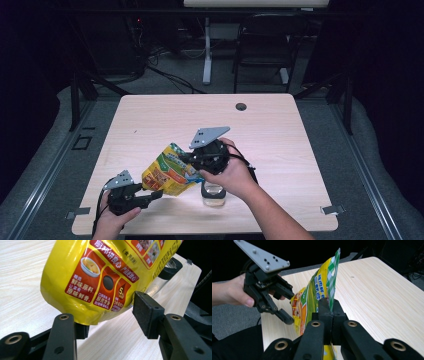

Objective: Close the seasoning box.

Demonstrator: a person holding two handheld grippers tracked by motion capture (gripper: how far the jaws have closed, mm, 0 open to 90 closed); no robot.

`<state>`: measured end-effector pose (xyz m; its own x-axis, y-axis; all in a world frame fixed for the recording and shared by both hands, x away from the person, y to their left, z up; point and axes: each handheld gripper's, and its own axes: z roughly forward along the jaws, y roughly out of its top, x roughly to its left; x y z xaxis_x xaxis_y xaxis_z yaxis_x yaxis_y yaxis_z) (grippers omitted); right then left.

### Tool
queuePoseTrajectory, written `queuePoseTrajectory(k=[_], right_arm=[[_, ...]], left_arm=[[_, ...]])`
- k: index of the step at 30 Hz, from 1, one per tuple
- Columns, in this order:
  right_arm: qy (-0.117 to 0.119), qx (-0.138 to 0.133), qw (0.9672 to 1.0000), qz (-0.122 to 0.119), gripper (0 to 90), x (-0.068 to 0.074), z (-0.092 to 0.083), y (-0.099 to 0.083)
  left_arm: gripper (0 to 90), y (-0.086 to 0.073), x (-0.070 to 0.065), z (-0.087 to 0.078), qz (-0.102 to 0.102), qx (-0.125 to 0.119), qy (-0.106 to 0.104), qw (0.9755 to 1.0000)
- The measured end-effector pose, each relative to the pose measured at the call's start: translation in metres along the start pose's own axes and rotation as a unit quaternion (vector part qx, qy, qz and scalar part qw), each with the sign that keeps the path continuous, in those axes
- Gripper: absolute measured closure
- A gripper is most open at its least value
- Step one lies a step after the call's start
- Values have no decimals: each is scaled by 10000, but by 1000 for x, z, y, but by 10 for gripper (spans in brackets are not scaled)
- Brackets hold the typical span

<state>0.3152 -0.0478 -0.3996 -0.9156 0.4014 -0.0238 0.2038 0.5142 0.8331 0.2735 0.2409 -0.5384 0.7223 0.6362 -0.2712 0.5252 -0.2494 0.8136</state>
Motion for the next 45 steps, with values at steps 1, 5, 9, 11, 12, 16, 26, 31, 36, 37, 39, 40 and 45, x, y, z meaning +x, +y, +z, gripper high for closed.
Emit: queuePoseTrajectory(k=[1, 5, 9, 11, 12, 16, 26, 31, 36, 37, 39, 40, 45], right_arm=[[-2, 26, 10000, 0, 900, -1, 0, -2], [14, 10, 10000, 38, 899, -1, 1, -8], [-15, 53, 10000, 64, 898, -3, 3, -14], [-31, 67, 9999, 107, 898, -3, 4, -18], [-45, 97, 9999, 92, 897, -4, 5, -19], [-52, 62, 9999, 144, 897, -4, 7, -25], [-104, 104, 9996, 245, 889, -7, 11, -34], [-140, 130, 9995, 243, 887, -6, 11, -37], [-182, 167, 9994, 260, 884, -6, 14, -41], [-187, 174, 9993, 259, 882, -5, 14, -42], [-177, 165, 9994, 255, 880, -4, 14, -45], [-177, 165, 9994, 255, 880, -4, 14, -45], [-178, 188, 9994, 232, 874, -1, 16, -48]], left_arm=[[511, 0, 1, -1, 0, 18, -1, 10000], [518, 0, 2, -2, -1, 27, 36, 10000], [537, 0, 2, -3, 32, 64, 119, 9999], [547, -1, 3, -3, 17, 54, 134, 9999], [549, -2, 3, -3, 12, 62, 140, 9999], [561, -2, 4, -3, -30, 70, 184, 9998], [608, -2, 3, -6, 36, 53, 284, 9996], [612, -2, 2, -8, 19, 12, 326, 9995], [618, -2, 2, -9, 79, 22, 438, 9990], [619, -2, 3, -9, 87, 24, 445, 9990], [622, -2, 3, -8, 86, 25, 460, 9989], [622, -2, 3, -8, 70, 30, 470, 9989], [624, -3, 4, -9, 110, 58, 517, 9986]])
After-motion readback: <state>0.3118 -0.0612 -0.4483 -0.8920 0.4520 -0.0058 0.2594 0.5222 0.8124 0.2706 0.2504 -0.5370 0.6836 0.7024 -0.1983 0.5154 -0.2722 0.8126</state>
